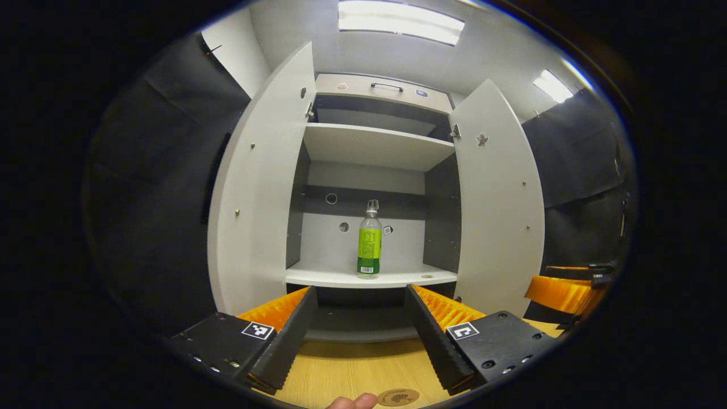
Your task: Grasp the bottle in the cabinet with the left hand and place it on the coaster, then close the right door with the right hand and the left door with the left hand.
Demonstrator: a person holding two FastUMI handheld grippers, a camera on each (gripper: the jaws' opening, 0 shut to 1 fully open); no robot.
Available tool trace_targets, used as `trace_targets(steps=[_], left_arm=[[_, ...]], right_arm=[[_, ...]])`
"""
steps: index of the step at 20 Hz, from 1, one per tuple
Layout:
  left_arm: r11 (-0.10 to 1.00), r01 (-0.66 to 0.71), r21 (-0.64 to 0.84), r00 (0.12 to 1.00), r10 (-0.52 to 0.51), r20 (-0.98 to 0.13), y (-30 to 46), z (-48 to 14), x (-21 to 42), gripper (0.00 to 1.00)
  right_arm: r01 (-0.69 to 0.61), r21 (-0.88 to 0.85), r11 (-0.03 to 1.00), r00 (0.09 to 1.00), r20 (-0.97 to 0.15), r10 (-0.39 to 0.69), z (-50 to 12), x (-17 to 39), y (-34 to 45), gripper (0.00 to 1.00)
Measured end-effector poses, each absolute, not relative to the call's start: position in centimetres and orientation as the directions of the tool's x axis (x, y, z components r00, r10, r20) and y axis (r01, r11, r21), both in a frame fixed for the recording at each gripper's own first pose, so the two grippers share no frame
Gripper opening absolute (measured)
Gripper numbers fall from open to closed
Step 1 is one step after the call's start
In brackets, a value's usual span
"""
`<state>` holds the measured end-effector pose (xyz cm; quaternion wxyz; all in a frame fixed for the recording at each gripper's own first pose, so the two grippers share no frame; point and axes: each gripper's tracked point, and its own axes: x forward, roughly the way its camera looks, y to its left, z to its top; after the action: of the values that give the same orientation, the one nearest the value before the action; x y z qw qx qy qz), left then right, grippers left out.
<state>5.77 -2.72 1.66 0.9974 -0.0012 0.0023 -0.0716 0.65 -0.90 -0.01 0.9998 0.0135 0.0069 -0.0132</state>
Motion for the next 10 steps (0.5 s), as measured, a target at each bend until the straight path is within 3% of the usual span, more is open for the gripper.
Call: trace_targets(steps=[3, 4, 5, 6, 8, 9, 10], left_arm=[[0.973, 0.230, -0.010, 0.973, -0.230, -0.036, -4.6, 2.1, 8.9, 0.99], [0.969, 0.246, -0.020, 0.968, -0.246, -0.038, -5.0, 2.4, 10.0, 0.95], [0.965, 0.260, -0.030, 0.965, -0.261, -0.035, -5.4, 2.7, 11.1, 0.99], [0.960, 0.278, -0.038, 0.960, -0.279, -0.029, -5.9, 3.1, 12.4, 0.95], [0.954, 0.296, -0.043, 0.954, -0.298, -0.037, -6.4, 3.4, 15.2, 0.95], [0.955, 0.293, -0.043, 0.955, -0.295, -0.043, -6.4, 3.6, 16.6, 0.99], [0.957, 0.285, -0.048, 0.957, -0.287, -0.034, -6.3, 3.9, 18.0, 0.94]], right_arm=[[0.043, 0.014, 0.999, 0.999, 0.000, -0.043, 0.5, 0.6, -1.4, 0.84], [0.053, 0.008, 0.999, 0.999, 0.004, -0.053, 0.6, 0.5, -1.7, 0.84], [0.064, 0.003, 0.998, 0.998, 0.006, -0.064, 0.7, 0.4, -2.0, 0.84], [0.076, 0.001, 0.997, 0.997, 0.011, -0.076, 0.8, 0.3, -2.4, 0.84], [0.095, 0.008, 0.995, 0.995, 0.018, -0.095, 1.1, 0.2, -3.0, 0.84], [0.106, 0.011, 0.994, 0.994, 0.016, -0.106, 1.1, 0.1, -3.3, 0.84], [0.122, 0.013, 0.992, 0.992, 0.016, -0.122, 1.2, 0.0, -3.7, 0.84]])
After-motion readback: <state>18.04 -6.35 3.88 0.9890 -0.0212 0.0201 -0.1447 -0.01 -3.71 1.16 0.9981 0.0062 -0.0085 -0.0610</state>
